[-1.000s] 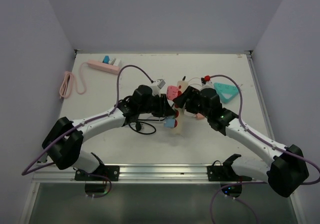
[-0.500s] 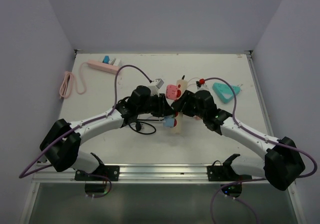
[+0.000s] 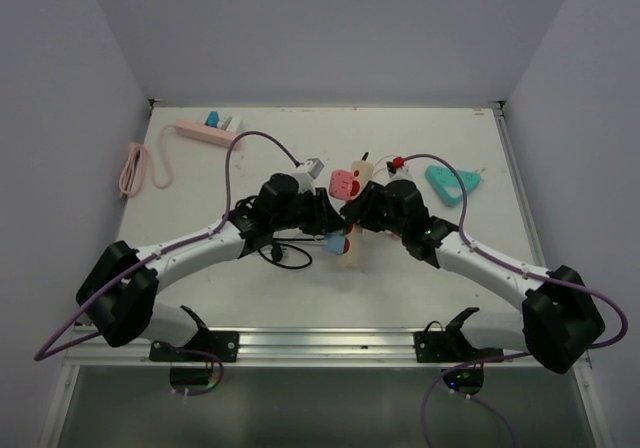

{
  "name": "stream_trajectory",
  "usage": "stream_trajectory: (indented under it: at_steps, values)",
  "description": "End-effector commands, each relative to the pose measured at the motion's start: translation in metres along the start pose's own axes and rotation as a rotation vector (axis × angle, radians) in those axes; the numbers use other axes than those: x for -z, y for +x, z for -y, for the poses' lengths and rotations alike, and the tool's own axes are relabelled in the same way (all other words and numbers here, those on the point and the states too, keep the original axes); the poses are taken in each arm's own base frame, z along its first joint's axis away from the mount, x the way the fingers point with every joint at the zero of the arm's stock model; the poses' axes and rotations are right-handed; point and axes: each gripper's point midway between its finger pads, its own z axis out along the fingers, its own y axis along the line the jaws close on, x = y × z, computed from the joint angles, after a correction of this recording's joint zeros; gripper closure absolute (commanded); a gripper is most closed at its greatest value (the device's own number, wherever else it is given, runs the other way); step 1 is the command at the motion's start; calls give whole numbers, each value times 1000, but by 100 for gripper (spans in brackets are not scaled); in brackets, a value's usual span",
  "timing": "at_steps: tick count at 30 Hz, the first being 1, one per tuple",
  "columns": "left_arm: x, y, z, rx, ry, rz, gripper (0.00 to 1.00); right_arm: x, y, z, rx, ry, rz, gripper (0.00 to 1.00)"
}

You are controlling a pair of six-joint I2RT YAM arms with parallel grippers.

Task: Pull the plug off the socket

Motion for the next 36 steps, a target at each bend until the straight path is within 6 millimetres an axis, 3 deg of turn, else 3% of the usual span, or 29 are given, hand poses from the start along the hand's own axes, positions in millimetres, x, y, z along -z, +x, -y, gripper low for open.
stream_trajectory:
  at_steps: [1, 10, 19, 25, 30, 36]
  values:
    - [19, -47, 47, -83, 136, 176, 100, 2, -7, 2, 76, 36, 21, 100]
    - [37, -51, 36, -92, 99, 181, 100, 34, -23, 85, 300, 452, 51, 100]
    - [61, -55, 21, -77, 63, 164, 100, 48, -28, 127, 321, 612, 46, 100]
    - [78, -59, 5, -67, 12, 140, 100, 55, -35, 141, 370, 690, 42, 100]
    - [87, -65, 9, -88, -10, 124, 100, 57, -37, 143, 389, 714, 29, 100]
    - [90, -67, 2, -94, -45, 139, 100, 52, -39, 118, 324, 590, 53, 100]
